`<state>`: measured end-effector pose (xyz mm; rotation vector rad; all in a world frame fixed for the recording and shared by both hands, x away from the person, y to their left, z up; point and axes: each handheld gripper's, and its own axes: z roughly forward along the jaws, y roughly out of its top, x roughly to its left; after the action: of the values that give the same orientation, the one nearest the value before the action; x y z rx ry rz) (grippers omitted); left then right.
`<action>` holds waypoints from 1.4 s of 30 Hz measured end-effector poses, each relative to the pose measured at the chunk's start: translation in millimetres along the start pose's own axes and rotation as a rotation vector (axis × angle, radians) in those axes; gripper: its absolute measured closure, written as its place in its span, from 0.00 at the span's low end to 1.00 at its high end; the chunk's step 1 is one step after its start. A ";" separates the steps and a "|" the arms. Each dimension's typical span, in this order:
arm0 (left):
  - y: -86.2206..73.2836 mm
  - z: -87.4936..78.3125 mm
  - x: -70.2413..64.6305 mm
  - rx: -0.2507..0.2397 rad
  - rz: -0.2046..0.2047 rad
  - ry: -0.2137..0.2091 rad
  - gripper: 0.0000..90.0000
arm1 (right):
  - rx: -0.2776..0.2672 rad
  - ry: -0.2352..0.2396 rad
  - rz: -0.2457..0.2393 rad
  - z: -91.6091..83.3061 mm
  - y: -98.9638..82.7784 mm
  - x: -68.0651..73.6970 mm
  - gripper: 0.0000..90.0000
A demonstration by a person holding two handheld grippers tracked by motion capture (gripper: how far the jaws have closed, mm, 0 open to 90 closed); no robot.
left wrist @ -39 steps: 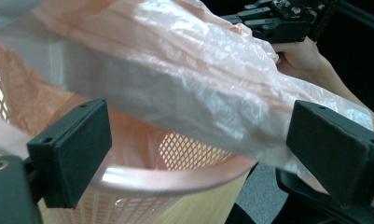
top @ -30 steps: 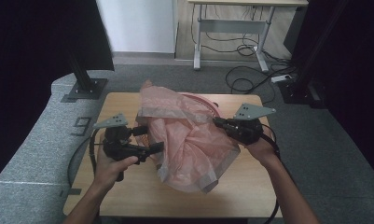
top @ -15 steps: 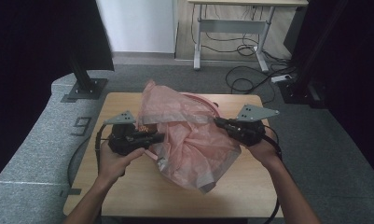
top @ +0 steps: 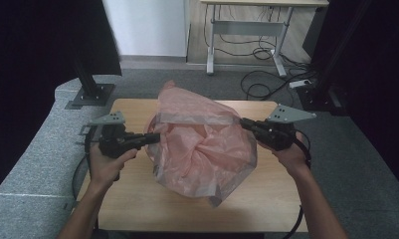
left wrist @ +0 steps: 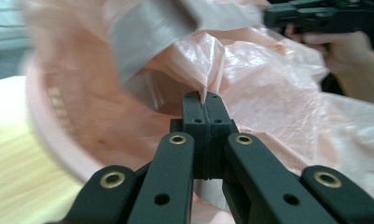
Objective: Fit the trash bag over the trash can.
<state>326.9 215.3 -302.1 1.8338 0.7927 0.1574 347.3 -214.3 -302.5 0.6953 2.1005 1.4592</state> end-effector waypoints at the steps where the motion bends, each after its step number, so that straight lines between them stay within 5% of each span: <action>1: 1.3 -1.3 2.5 0.001 0.004 0.023 1.00 | 0.001 -0.004 0.006 -0.5 -1.0 -2.1 0.98; 9: 6.6 -15.1 32.8 -0.002 -0.048 0.072 1.00 | 0.017 -0.051 0.069 1.8 -13.3 -23.7 0.98; 21: -4.7 -9.0 67.0 0.023 -0.113 0.127 1.00 | 0.065 -0.077 0.177 45.7 -42.3 -42.5 0.98; 28: -11.6 8.6 88.3 0.026 -0.167 0.127 1.00 | 0.087 -0.057 0.214 67.0 -54.3 -44.8 0.98; 42: -8.3 38.2 106.0 0.065 -0.208 0.105 1.00 | 0.145 0.019 0.294 115.5 -77.9 -45.1 0.99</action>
<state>422.3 248.9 -352.3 1.8016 1.0675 0.0949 445.6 -186.5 -407.5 1.0890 2.2065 1.4739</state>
